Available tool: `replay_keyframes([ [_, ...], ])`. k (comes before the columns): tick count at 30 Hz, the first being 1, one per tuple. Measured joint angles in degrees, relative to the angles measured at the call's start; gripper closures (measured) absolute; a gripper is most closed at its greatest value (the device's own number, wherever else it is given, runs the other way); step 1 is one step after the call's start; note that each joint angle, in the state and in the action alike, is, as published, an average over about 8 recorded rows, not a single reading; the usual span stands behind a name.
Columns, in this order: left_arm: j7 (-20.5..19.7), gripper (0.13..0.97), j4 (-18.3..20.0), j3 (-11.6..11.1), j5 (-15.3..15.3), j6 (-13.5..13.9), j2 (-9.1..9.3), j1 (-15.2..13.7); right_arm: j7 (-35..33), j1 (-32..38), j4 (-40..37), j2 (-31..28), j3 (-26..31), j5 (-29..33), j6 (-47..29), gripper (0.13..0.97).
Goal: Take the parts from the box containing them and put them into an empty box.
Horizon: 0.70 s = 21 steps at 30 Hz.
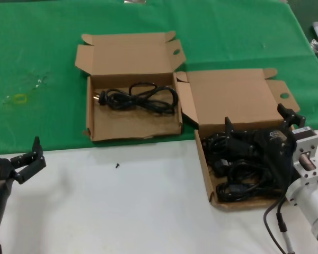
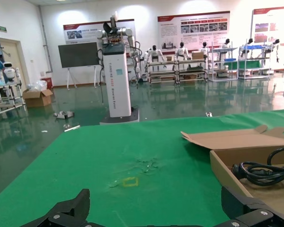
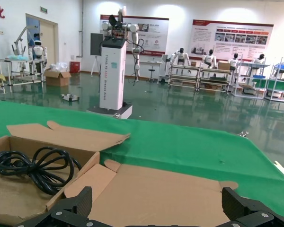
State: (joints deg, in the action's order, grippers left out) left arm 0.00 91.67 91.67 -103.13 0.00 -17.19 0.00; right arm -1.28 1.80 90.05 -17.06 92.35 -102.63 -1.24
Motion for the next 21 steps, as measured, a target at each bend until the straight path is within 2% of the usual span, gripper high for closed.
replay_keyframes([
  [21, 0.00, 0.132, 0.00, 0.00, 0.00, 0.00, 0.00, 0.00, 0.00, 0.00, 0.00, 0.00, 0.00, 0.00, 0.00, 0.129],
])
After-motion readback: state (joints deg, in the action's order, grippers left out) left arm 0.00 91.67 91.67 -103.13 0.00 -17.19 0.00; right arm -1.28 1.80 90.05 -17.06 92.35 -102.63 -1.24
